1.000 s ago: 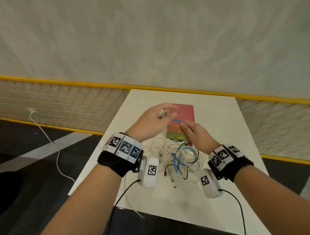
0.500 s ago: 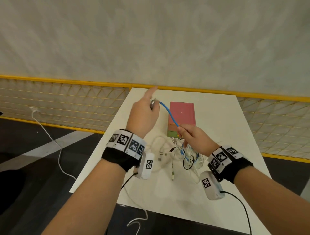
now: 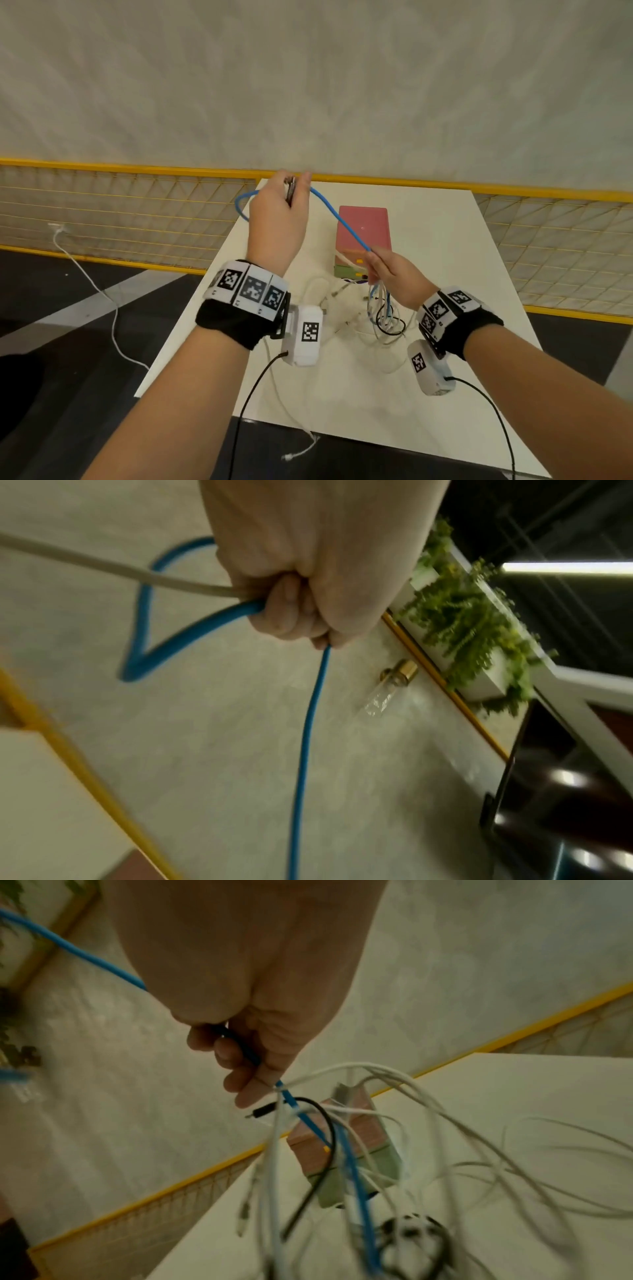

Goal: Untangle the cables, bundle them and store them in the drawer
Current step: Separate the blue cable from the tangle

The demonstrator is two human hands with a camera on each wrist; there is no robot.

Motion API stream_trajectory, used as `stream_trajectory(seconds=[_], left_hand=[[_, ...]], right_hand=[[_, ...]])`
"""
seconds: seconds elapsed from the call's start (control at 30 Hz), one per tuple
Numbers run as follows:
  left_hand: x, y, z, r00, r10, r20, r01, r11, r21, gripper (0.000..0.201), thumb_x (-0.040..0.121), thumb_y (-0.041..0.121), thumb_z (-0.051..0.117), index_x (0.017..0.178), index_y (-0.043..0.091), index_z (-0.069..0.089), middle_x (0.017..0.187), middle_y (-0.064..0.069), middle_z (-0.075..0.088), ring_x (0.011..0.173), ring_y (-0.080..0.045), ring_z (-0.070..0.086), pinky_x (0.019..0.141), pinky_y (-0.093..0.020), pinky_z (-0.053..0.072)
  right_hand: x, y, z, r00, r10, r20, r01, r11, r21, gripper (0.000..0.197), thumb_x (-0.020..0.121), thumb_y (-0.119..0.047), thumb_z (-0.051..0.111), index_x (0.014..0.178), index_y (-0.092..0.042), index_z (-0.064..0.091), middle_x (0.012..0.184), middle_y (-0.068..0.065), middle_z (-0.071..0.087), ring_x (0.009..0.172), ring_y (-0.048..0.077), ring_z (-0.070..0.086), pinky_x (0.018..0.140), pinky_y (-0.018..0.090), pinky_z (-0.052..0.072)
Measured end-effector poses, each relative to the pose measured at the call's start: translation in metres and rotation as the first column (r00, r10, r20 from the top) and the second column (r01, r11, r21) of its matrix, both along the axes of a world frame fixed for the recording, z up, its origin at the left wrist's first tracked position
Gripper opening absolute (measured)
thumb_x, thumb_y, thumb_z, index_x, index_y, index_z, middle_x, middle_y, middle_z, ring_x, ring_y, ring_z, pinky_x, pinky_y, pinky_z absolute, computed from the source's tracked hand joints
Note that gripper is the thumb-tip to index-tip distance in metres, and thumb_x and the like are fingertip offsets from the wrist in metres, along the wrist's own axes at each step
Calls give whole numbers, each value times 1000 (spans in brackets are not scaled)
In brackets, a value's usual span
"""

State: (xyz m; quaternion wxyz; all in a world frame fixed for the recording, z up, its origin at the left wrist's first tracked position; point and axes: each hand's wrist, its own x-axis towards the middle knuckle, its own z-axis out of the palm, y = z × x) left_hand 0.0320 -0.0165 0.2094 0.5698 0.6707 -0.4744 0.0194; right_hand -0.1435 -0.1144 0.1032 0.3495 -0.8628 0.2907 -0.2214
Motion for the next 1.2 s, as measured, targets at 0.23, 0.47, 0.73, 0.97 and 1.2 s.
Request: stream_trajectory(seconds=[0.23,0.47,0.73,0.97,1.2], left_hand=[[-23,-9,-32,915,-363,173,217,808,548,32,99,39,47,123,19,54,59,10,44,58,-14,47,52,-23,34],[-18,-10,-11,966,-234,106,210,958,197,26,98,34,52,81,14,52,46,5,34,39,-7,37,41,-17,26],[-7,-9,-13,978,-125,164,78,960,267,42,100,22,46,141,29,41,53,9,43,47,-7,44,45,-24,32],[-23,-21,-35,921,-323,218,187,857,480,30,99,38,48,103,12,61,54,7,42,64,-29,53,58,-30,34],[-12,-22,-35,957,-204,208,113,918,380,34,99,40,48,100,10,63,52,9,40,46,-7,38,45,-23,26]], right_hand=[[16,-1,39,996,80,41,-77,994,-83,28,100,-19,38,76,-31,48,66,-10,50,60,-3,49,59,11,38],[6,-9,19,997,36,69,-36,999,-11,25,101,-21,33,79,-20,46,71,1,49,62,7,48,65,21,42],[7,-9,27,1000,10,-9,-10,1000,0,28,100,-20,37,77,-22,51,68,-4,52,64,12,51,68,32,47],[9,-11,36,999,11,40,-5,989,-146,14,95,-11,49,96,-2,60,80,4,60,74,7,57,66,18,43],[1,-25,15,985,-160,-58,164,984,76,67,82,-27,70,139,-18,37,129,1,35,116,15,43,102,26,33]])
